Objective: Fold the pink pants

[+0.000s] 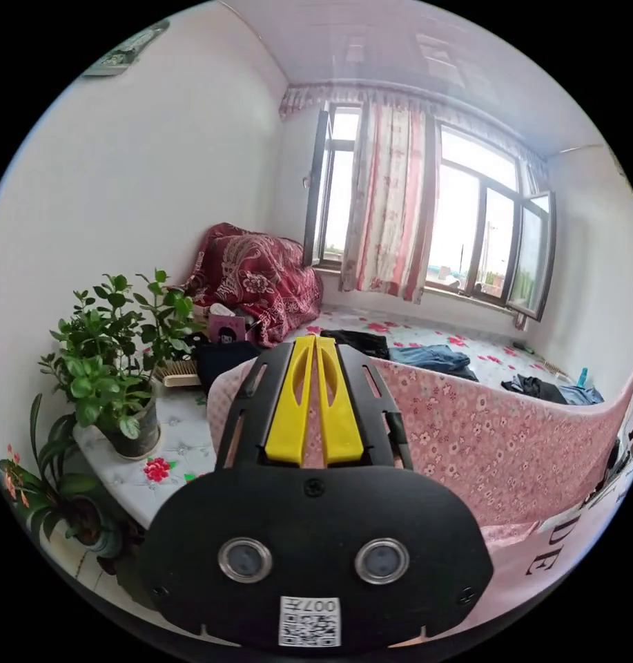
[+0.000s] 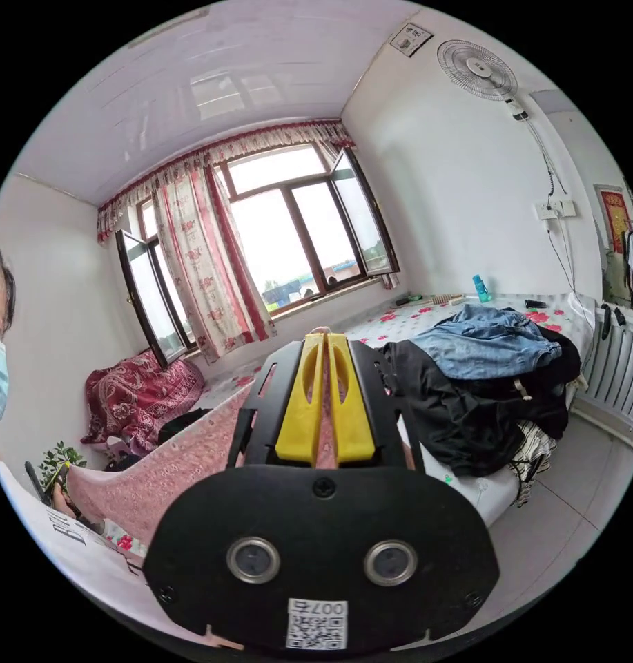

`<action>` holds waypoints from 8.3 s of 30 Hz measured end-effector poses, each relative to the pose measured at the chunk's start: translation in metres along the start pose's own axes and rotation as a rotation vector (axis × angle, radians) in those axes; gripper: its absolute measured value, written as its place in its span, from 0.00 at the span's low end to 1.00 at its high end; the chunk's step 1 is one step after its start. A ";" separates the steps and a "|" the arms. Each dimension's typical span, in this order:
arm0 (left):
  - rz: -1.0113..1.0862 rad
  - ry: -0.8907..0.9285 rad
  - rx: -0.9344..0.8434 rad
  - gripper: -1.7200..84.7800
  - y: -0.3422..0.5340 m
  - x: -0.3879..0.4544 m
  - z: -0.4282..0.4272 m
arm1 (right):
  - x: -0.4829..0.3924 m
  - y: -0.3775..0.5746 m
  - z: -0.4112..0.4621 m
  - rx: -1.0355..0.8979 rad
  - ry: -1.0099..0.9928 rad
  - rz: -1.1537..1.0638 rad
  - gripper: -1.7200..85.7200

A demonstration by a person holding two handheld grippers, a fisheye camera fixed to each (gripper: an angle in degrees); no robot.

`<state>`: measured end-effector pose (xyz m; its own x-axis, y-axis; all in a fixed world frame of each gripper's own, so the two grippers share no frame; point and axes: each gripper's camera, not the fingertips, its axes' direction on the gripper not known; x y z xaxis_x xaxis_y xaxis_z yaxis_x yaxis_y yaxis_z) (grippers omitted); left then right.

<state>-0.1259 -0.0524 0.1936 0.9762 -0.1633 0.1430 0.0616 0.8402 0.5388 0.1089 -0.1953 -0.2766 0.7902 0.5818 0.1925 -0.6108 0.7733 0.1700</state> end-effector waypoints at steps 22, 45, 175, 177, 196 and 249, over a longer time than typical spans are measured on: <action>0.240 -0.076 -0.813 0.11 0.034 0.115 0.339 | 0.070 0.122 0.413 -0.953 0.298 -0.089 0.08; 0.207 -0.326 -0.990 0.08 -0.032 0.102 0.347 | 0.077 0.061 0.406 -0.954 0.392 -0.096 0.05; -0.693 0.804 -0.158 0.01 0.182 -0.226 0.148 | 0.275 0.055 0.179 -0.543 -0.336 0.643 0.02; -0.678 0.775 -0.207 0.01 0.162 -0.215 0.176 | 0.262 0.037 0.204 -0.560 -0.322 0.603 0.02; -0.308 0.273 -0.739 0.12 0.079 -0.024 0.426 | 0.160 0.072 0.410 -0.847 0.306 0.290 0.09; 0.148 -0.096 -0.967 0.01 0.109 0.162 0.291 | -0.102 0.277 0.346 -1.093 0.057 -0.574 0.04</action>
<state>-0.0219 -0.1380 0.5169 0.9694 -0.0273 0.2439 0.1252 0.9098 -0.3957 -0.1581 -0.1271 0.0853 0.9478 0.0778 0.3092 0.1657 0.7084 -0.6861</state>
